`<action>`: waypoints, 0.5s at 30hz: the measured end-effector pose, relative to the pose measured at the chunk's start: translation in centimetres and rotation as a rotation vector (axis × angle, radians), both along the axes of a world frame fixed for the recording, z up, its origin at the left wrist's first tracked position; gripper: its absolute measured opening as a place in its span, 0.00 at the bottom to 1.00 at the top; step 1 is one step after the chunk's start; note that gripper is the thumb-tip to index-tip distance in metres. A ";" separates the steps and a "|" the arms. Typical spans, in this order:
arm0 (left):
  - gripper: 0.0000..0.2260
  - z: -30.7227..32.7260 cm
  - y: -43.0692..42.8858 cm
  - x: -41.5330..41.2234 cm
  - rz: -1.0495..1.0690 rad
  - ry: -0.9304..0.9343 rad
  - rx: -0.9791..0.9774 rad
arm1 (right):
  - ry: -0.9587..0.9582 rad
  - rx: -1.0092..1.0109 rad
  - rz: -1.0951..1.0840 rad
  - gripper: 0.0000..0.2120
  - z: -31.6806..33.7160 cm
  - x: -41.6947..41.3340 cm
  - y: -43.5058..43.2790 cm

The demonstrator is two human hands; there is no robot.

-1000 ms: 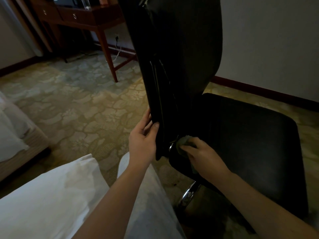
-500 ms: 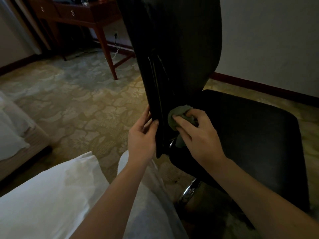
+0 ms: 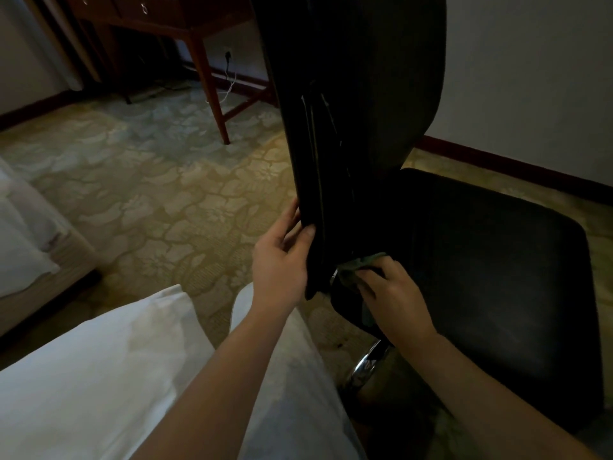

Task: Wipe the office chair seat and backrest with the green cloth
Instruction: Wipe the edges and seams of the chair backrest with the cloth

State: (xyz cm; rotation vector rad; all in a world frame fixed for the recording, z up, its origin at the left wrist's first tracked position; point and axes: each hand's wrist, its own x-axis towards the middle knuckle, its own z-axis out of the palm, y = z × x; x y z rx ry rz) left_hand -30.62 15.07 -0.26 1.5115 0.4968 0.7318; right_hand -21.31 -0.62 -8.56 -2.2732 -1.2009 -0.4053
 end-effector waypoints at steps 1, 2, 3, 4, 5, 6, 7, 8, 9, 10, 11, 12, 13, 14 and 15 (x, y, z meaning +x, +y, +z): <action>0.22 0.0 0.0 -0.1 0.000 0.002 0.004 | -0.001 0.014 0.005 0.13 0.1 -0.2 -0.3; 0.22 -0.1 0.1 -0.1 -0.001 0.005 0.003 | -0.017 0.041 0.011 0.13 0.7 -0.4 -0.5; 0.22 -0.1 0.1 -0.1 -0.007 0.004 0.000 | -0.041 0.079 0.011 0.12 1.6 -0.6 -0.6; 0.22 -0.2 0.2 -0.1 -0.014 0.000 -0.005 | -0.073 0.125 0.006 0.12 2.8 -0.7 -0.5; 0.22 -0.2 0.2 -0.1 -0.020 -0.003 -0.009 | -0.109 0.170 0.003 0.12 3.9 -0.6 -0.3; 0.22 -0.2 0.2 -0.1 -0.024 -0.004 -0.012 | -0.144 0.209 0.006 0.12 4.9 -0.5 0.0; 0.23 -0.3 0.3 0.0 -0.025 -0.004 -0.014 | -0.170 0.236 0.012 0.12 5.6 -0.2 0.4; 0.23 -0.3 0.3 0.0 -0.024 -0.005 -0.012 | -0.183 0.251 0.020 0.11 6.1 0.0 0.7; 0.23 -0.3 0.3 0.0 -0.023 -0.006 -0.005 | -0.186 0.257 0.025 0.11 6.2 0.2 0.9; 0.24 -0.3 0.3 0.0 -0.022 -0.006 0.001 | -0.184 0.259 0.025 0.11 6.2 0.3 1.1; 0.24 -0.3 0.4 0.0 -0.023 -0.008 0.006 | -0.183 0.262 0.022 0.10 6.0 0.3 1.1; 0.24 -0.4 0.4 0.0 -0.022 -0.009 0.006 | -0.180 0.270 0.018 0.10 5.8 0.3 1.1; 0.24 -0.5 0.5 0.1 -0.022 -0.010 0.005 | -0.172 0.279 0.015 0.09 5.5 0.3 1.2; 0.24 -0.6 0.4 0.1 -0.022 -0.009 0.000 | -0.158 0.290 0.013 0.09 5.2 0.2 1.2; 0.24 -0.7 0.4 0.1 -0.020 -0.007 -0.005 | -0.139 0.303 0.010 0.09 4.9 0.1 1.3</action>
